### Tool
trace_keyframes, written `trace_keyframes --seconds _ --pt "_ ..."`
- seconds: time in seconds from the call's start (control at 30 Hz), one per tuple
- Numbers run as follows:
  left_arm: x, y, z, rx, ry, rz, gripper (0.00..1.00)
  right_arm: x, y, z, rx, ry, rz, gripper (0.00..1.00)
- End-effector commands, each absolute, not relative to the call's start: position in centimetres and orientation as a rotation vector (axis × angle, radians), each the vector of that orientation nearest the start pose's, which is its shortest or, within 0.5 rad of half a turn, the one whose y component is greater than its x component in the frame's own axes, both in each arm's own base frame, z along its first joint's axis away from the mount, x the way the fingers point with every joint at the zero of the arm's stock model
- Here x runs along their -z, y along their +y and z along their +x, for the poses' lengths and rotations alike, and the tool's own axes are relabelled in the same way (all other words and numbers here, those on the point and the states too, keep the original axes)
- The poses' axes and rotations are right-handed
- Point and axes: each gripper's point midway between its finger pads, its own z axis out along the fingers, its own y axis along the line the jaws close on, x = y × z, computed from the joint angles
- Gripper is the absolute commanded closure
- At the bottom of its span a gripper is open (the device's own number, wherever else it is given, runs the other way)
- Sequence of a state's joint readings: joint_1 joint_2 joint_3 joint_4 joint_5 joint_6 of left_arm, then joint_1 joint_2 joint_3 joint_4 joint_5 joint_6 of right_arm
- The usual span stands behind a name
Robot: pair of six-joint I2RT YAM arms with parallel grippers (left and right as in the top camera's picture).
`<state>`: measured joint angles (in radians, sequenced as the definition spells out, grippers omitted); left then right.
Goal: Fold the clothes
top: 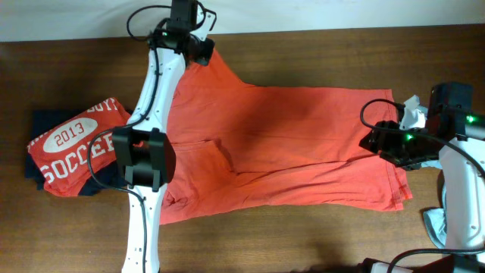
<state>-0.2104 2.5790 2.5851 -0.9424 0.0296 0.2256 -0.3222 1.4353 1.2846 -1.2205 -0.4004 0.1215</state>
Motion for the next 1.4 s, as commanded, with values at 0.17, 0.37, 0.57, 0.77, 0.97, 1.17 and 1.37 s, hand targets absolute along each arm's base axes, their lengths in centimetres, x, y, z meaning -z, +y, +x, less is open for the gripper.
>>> trace_keyframes --seconds 0.17,0.37,0.57,0.77,0.97,1.17,1.37 --pt "-9.8 -15.2 56.8 0.047 2.625 0.709 0.98 -17.7 -4.2 29.8 -0.423 2.752 0.542 0.36" --pt "-8.8 -16.1 53.0 0.036 2.746 0.814 0.99 -17.2 -5.2 32.3 -0.404 2.687 0.564 0.41" --pt "-8.8 -15.5 51.2 -0.005 2.816 0.844 1.00 -14.7 -6.1 35.0 -0.415 2.693 0.613 0.41" --pt "-9.5 -15.2 51.0 -0.032 2.815 0.841 1.00 -12.8 -8.7 40.1 -0.402 2.701 0.583 0.37" --pt "-10.0 -15.1 50.8 -0.032 2.816 0.841 0.99 -13.5 -13.2 45.7 -0.340 2.641 0.495 0.26" --pt "-10.1 -15.0 50.5 -0.032 2.825 0.843 0.99 -11.3 -16.8 48.9 -0.289 2.641 0.410 0.25" --pt "-10.1 -15.0 50.3 -0.031 2.834 0.839 1.00 -7.2 -19.3 50.5 -0.246 2.665 0.368 0.25"
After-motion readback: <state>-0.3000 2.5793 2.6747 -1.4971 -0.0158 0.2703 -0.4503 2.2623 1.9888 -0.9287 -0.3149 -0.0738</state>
